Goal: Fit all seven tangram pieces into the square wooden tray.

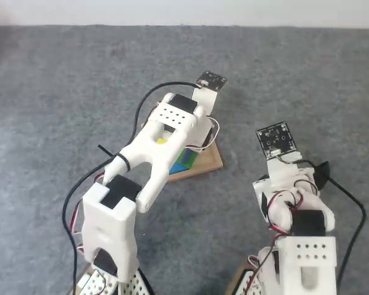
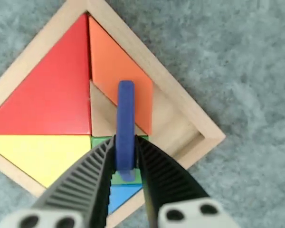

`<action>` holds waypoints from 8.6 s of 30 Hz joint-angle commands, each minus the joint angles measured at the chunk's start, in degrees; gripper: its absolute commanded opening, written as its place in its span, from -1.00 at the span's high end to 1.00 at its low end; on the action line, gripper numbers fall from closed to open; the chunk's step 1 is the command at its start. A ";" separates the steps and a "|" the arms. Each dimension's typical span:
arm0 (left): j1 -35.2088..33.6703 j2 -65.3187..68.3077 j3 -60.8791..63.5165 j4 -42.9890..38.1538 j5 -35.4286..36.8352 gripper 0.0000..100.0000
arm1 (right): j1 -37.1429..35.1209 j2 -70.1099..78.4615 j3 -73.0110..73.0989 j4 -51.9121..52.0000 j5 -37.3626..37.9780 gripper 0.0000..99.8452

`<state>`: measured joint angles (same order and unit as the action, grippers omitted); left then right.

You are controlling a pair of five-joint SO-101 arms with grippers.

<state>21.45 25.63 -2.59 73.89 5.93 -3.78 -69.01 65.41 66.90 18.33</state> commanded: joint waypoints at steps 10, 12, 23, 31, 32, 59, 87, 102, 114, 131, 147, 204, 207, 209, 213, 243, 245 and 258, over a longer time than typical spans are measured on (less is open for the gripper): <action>3.69 -3.87 -1.98 1.49 0.88 0.80 | -0.57 3.74 -0.44 -2.68 0.62 -0.01; 3.69 -3.87 -2.07 1.58 0.88 0.80 | -0.57 3.74 -0.44 -2.68 0.62 -0.01; 8.26 -3.87 -6.73 5.63 0.79 0.80 | -2.68 3.74 -0.18 -2.59 0.62 -0.01; 8.44 -3.16 -7.34 5.45 0.44 0.80 | -2.68 3.74 -0.18 -2.59 0.62 -0.01; 8.44 -3.16 -7.34 5.45 0.44 0.80 | -2.68 3.74 -0.18 -2.59 0.62 -0.01; 0.62 5.19 -8.13 4.48 -4.13 0.80 | -2.68 3.74 -0.18 -2.59 0.70 -0.01; -34.73 -32.18 11.03 3.69 4.92 0.80 | -22.99 41.45 -27.43 -4.26 -3.34 -0.01; -40.00 -53.80 51.12 -25.76 1.41 0.68 | -27.56 58.24 -30.33 -16.75 -10.46 -0.01; -38.15 -53.80 51.47 -25.14 1.23 0.68 | -23.69 60.09 -35.60 -17.19 -16.62 -0.01; -38.07 -53.80 51.56 -25.05 1.23 0.68 | -19.12 72.57 -38.95 -17.80 -16.18 -0.01; -38.15 -53.80 51.56 -25.05 1.23 0.68 | -23.34 73.71 -44.66 -13.23 -16.35 -0.01; -33.67 -60.66 59.12 -33.58 -0.44 0.69 | -13.85 33.01 -12.75 -17.98 -10.99 0.66; -33.49 -69.27 64.75 -35.96 -0.53 0.69 | -8.66 29.05 -7.03 -19.30 -10.90 0.66; -33.49 -74.99 68.44 -36.40 -0.88 0.69 | -6.81 27.12 -2.64 -20.79 -10.81 0.66; -33.49 -84.92 75.65 -36.48 -0.88 0.69 | -5.85 23.52 7.12 -27.30 -10.55 0.66; -33.58 -129.23 99.12 -31.12 -0.53 0.68 | 11.30 -35.12 31.12 7.60 -0.62 0.66; -33.58 -129.23 99.12 -31.12 -0.53 0.68 | 11.38 -34.86 31.12 8.22 -0.62 0.66; -34.02 -129.32 99.12 -31.12 -0.70 0.68 | 11.21 -34.86 31.12 8.22 -0.62 0.66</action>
<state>-12.31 -102.73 96.92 42.51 5.76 6.86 -102.95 95.74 74.73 16.92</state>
